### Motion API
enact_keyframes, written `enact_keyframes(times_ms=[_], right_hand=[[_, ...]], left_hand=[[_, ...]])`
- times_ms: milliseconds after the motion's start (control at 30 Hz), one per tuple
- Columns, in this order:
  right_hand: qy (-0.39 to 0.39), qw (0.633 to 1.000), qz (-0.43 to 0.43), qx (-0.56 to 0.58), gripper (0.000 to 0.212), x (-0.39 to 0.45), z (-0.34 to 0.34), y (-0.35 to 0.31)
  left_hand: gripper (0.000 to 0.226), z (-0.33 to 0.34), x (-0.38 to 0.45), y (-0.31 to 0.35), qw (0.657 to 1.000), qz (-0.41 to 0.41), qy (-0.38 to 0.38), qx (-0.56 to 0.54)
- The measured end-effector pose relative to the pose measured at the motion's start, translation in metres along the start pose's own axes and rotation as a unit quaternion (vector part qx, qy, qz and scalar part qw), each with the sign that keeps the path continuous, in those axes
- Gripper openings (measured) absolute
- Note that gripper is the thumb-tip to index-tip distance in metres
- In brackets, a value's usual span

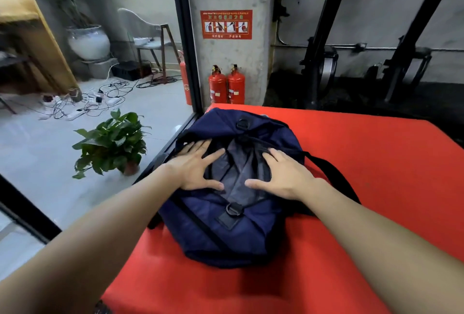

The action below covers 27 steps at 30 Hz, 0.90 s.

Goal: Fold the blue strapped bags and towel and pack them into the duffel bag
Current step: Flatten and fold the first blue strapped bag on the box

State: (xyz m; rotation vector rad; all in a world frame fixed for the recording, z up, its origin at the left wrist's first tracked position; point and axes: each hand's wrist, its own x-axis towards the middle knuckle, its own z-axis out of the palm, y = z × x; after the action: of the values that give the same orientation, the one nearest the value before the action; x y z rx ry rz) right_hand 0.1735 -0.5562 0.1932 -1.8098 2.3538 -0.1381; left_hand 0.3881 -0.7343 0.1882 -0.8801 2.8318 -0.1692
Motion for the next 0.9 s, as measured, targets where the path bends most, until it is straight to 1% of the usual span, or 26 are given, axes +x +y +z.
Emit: enact_keyframes(times_ms=[67, 100, 167, 233, 300, 367, 467, 567, 633, 733, 900], right_hand=[[0.006, 1.000, -0.010, 0.002, 0.122, -0.003, 0.005, -0.008], [0.005, 1.000, -0.018, 0.005, 0.123, -0.007, 0.008, -0.012], [0.009, 1.000, -0.029, 0.004, 0.126, -0.020, 0.017, -0.018], [0.022, 0.999, -0.026, -0.012, 0.130, -0.037, 0.030, -0.024], [0.031, 0.999, -0.013, -0.022, 0.134, -0.050, 0.043, -0.032], [0.034, 0.999, 0.011, -0.015, 0.135, -0.055, 0.052, -0.036], [0.038, 0.999, 0.038, -0.007, 0.128, -0.061, 0.056, -0.048], [0.041, 0.998, 0.043, -0.005, 0.123, -0.070, 0.060, -0.069], [0.034, 0.998, 0.047, -0.002, 0.123, -0.073, 0.062, -0.081], [0.028, 0.999, 0.047, 0.005, 0.121, -0.075, 0.059, -0.085], [0.083, 0.996, 0.012, 0.031, 0.102, -0.107, 0.044, -0.071]], left_hand=[[0.112, -0.007, -0.002, -0.003, 0.999, -0.001, 0.004, -0.034], [0.109, -0.010, -0.004, 0.001, 0.998, -0.007, 0.003, -0.069], [0.104, -0.014, -0.011, 0.018, 0.988, -0.036, -0.003, -0.152], [0.100, -0.011, -0.024, 0.042, 0.977, -0.075, -0.019, -0.198], [0.101, -0.002, -0.041, 0.057, 0.978, -0.094, -0.039, -0.183], [0.106, 0.011, -0.056, 0.054, 0.987, -0.094, -0.030, -0.130], [0.115, 0.030, -0.070, 0.032, 0.990, -0.105, -0.015, -0.093], [0.121, 0.036, -0.079, 0.011, 0.992, -0.099, -0.026, -0.075], [0.119, 0.033, -0.086, -0.001, 0.994, -0.086, -0.033, -0.064], [0.111, 0.023, -0.097, -0.005, 0.997, -0.057, -0.034, -0.049], [0.106, 0.002, -0.107, 0.018, 0.993, -0.040, 0.036, -0.101]])
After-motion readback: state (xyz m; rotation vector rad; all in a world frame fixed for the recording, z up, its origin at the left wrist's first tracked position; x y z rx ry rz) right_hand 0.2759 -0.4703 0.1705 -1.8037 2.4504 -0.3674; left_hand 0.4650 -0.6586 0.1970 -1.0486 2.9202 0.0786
